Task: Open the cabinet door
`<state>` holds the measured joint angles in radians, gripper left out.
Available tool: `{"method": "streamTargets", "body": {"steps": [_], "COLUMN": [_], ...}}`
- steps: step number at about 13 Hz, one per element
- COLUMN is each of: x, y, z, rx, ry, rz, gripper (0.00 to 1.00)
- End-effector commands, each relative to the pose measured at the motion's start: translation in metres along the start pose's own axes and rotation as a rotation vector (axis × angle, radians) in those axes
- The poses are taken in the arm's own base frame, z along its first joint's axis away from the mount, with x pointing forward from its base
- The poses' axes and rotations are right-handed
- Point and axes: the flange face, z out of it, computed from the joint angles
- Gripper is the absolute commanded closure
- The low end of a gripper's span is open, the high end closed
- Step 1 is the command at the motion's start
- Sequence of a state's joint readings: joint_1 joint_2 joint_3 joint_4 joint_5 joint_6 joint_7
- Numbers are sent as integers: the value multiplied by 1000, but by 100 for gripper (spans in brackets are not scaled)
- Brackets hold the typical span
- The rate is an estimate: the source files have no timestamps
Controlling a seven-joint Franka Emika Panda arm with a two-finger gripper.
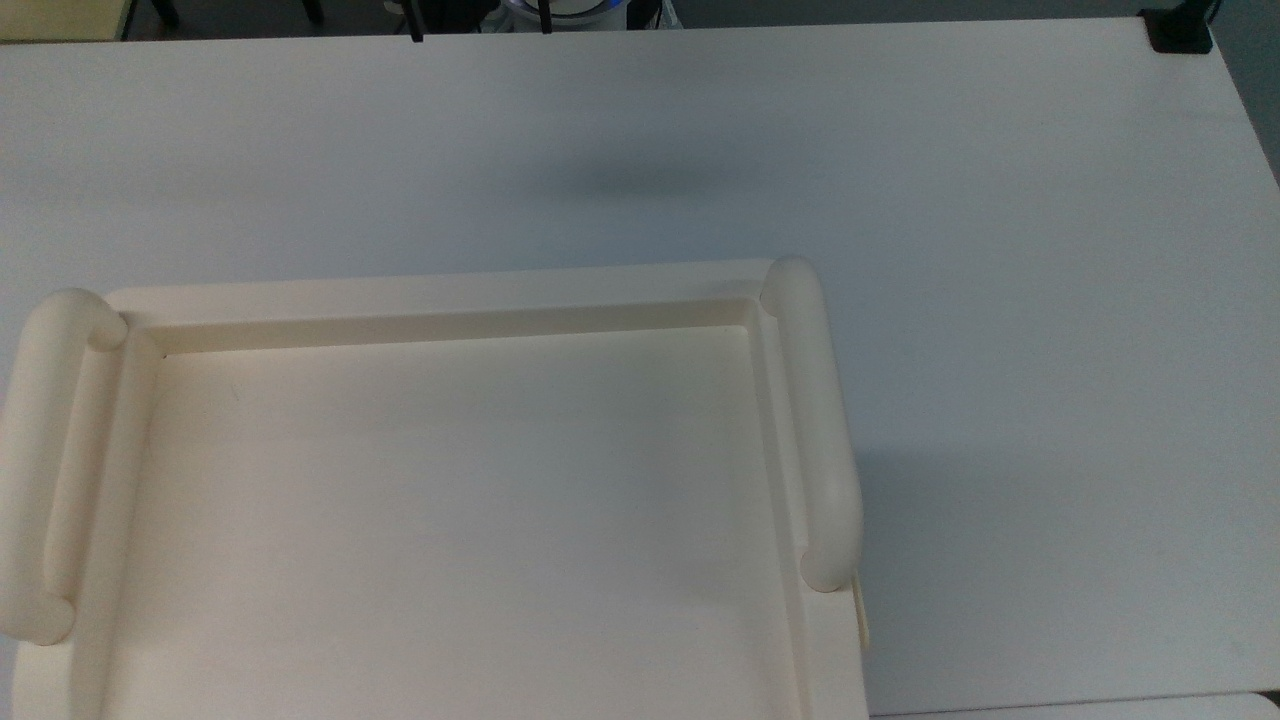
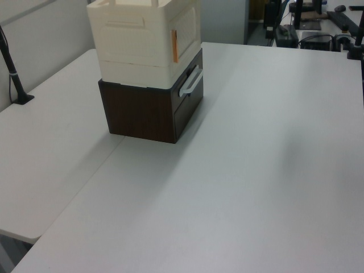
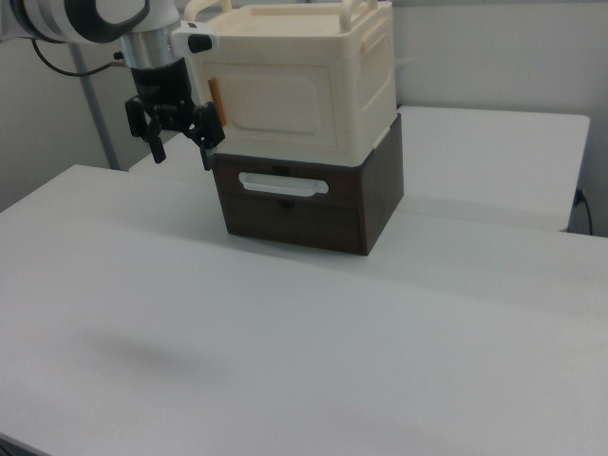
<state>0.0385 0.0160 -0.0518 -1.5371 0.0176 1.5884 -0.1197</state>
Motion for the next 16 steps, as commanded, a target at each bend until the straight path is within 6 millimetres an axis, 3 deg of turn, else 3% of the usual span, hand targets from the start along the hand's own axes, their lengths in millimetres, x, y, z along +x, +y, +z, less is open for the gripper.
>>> {"method": "streamTargets", "body": {"steps": [1, 3, 5, 6, 8, 11, 12, 14, 16], "x": [11, 24, 39, 51, 66, 82, 90, 100, 106], "y": [-16, -33, -47, -58, -71, -75, -88, -91, -92], "z": [-8, -13, -16, -13, -16, -14, -12, -8, -4], "rx": [-16, -13, -12, -6, 5, 14, 22, 25, 27], "ry": [62, 147, 246, 303, 416, 518, 574, 632, 669], "rz": [-37, -51, -33, -29, -14, 30, 21, 31, 29], "gripper": [0, 0, 9, 18, 22, 28, 33, 41, 42]}}
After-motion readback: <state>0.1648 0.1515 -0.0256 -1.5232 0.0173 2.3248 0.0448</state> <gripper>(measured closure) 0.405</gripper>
